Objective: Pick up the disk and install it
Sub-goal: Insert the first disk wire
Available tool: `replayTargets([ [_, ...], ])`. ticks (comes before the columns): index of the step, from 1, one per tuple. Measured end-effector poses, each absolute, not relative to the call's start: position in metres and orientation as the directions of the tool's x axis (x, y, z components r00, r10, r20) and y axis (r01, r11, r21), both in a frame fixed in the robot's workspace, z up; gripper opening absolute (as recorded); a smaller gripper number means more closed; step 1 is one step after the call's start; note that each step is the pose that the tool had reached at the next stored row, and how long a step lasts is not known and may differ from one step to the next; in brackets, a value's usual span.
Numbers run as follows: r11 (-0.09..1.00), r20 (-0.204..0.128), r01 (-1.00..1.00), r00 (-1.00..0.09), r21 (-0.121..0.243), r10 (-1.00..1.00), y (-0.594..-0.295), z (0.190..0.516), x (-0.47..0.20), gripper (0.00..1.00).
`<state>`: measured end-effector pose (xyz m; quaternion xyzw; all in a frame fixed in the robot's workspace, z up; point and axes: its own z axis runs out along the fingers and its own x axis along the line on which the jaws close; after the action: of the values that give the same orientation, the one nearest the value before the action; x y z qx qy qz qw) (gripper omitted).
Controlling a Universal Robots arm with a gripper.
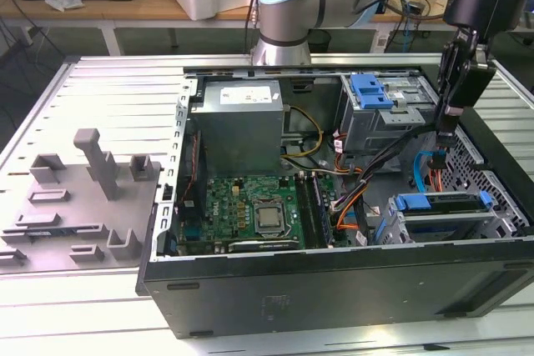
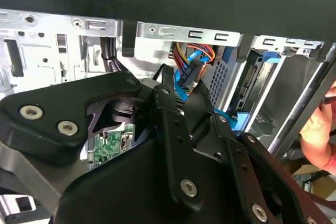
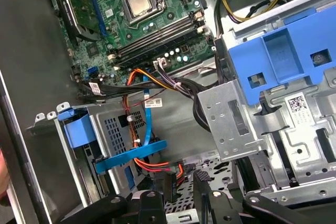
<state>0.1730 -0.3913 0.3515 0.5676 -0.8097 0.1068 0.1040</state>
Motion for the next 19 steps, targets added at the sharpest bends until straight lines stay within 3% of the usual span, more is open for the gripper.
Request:
replayTargets([
  [19, 0.333, 0.293, -0.941, -0.334, -0.056, -0.896, -0.393, 0.339, 0.173, 0.35],
])
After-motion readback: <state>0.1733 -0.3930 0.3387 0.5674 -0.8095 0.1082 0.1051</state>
